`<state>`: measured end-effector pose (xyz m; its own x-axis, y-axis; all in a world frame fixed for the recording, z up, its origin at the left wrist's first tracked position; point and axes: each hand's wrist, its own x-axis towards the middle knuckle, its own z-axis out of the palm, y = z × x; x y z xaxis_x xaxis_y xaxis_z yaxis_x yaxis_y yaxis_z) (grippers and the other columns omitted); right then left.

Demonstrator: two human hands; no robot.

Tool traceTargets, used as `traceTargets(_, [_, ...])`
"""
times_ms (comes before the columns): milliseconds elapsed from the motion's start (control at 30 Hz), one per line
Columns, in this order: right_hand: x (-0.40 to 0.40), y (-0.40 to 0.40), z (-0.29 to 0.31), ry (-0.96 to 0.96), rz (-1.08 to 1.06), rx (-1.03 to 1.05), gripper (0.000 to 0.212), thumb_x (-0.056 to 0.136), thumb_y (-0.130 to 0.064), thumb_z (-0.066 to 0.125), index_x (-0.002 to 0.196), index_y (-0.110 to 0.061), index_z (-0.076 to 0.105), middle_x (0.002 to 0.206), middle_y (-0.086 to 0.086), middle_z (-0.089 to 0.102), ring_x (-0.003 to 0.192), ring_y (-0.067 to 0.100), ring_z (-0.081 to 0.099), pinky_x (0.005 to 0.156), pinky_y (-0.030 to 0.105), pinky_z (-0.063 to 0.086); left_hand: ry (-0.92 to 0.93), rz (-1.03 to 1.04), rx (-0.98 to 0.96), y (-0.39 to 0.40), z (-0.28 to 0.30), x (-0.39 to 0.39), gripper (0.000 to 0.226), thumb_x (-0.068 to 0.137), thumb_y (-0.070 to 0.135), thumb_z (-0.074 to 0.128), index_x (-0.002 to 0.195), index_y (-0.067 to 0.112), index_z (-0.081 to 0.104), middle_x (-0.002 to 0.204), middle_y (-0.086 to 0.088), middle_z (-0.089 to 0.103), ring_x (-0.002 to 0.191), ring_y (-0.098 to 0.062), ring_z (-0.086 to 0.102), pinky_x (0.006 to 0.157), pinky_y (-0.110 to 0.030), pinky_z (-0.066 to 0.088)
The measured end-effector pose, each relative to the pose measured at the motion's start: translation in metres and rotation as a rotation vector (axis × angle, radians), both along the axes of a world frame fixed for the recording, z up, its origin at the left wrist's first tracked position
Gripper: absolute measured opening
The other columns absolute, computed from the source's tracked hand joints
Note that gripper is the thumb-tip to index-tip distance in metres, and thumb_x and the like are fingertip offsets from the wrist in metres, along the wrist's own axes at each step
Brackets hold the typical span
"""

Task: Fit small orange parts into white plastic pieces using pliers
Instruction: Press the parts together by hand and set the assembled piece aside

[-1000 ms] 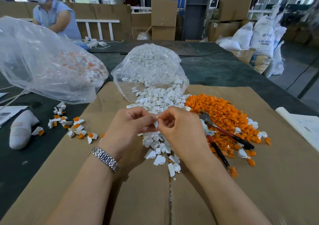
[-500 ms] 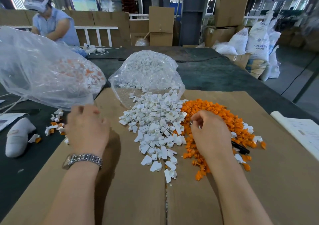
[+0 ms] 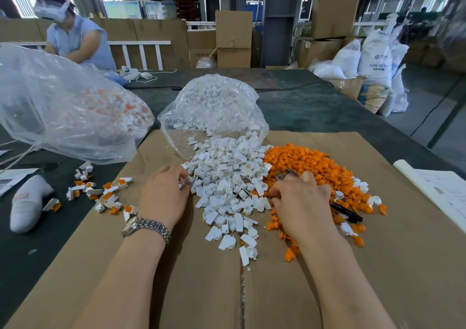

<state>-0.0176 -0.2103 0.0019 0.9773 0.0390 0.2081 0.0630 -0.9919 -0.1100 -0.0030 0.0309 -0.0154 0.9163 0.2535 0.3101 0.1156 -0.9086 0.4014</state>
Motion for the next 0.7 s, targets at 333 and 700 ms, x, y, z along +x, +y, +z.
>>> traceTargets(333, [0.003, 0.002, 0.000, -0.181, 0.069, 0.294, 0.007, 0.098, -0.026, 0.064, 0.102, -0.028, 0.068, 0.095, -0.009, 0.069, 0.093, 0.015, 0.061, 0.088, 0.036, 0.046, -0.081, -0.147, -0.656, -0.020, 0.018, -0.018, 0.026, 0.089, 0.016, 0.076, 0.111, 0.029, 0.071, 0.093, 0.013, 0.071, 0.077, -0.003, 0.066, 0.057, -0.006, 0.046])
traceTargets(700, [-0.005, 0.013, 0.014, 0.029, 0.309, 1.281, 0.012, 0.088, -0.012, 0.078, 0.099, -0.017, 0.074, 0.085, -0.005, 0.077, 0.078, 0.007, 0.074, 0.070, 0.015, 0.055, -0.005, -0.549, -0.732, -0.041, 0.021, -0.027, 0.058, 0.079, 0.016, 0.087, 0.126, 0.038, 0.062, 0.103, 0.010, 0.071, 0.088, -0.013, 0.070, 0.073, -0.026, 0.060])
